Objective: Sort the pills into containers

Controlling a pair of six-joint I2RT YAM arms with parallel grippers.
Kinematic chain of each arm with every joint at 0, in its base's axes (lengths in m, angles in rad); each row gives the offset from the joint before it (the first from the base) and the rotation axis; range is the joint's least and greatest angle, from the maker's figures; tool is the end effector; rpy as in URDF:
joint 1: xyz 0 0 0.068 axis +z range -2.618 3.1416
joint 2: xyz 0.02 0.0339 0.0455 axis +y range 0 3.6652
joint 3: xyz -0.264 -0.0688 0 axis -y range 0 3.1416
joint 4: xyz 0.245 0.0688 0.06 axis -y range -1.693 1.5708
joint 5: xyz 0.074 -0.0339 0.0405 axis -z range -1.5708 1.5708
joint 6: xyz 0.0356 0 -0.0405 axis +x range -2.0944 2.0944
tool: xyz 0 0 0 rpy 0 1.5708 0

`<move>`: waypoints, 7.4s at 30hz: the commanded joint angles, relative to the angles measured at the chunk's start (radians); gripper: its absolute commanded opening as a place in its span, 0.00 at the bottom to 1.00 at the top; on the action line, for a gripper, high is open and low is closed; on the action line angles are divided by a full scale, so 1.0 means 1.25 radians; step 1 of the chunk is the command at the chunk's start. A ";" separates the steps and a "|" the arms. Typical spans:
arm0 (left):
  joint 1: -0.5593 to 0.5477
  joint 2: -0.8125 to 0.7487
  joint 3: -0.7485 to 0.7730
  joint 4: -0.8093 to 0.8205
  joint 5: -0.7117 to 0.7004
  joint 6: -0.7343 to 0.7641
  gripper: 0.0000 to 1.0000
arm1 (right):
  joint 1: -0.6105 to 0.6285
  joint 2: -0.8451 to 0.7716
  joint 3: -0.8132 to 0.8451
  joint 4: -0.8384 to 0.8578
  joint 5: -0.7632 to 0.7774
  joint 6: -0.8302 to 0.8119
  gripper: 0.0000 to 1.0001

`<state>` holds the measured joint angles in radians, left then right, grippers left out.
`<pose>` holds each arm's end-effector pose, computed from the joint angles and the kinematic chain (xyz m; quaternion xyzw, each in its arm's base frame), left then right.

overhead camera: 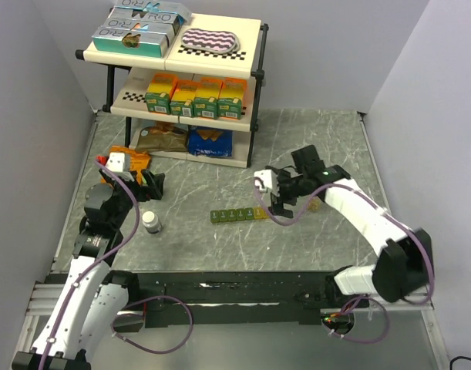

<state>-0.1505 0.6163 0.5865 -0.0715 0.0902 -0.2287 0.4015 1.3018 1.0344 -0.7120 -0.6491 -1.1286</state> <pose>0.1579 -0.0272 0.3077 0.0012 0.7419 -0.1591 0.6514 0.2300 0.1210 0.2762 -0.6950 0.5897 0.1869 0.3666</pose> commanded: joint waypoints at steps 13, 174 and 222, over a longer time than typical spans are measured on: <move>-0.001 -0.032 0.007 0.035 -0.012 0.022 0.96 | 0.170 0.273 0.003 0.203 0.163 -0.118 0.95; -0.330 0.248 -0.332 0.493 0.286 -1.450 0.01 | 0.346 -0.027 0.085 -0.083 0.009 0.007 0.91; -0.264 0.215 -0.046 0.235 0.435 -0.683 0.90 | 0.251 -0.003 0.073 -0.005 -0.104 0.270 0.13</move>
<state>-0.5079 0.9195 0.3748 0.3950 0.6109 -1.3930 0.7376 1.3487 1.0973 -0.6724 -0.6743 -0.7765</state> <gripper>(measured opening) 0.714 0.523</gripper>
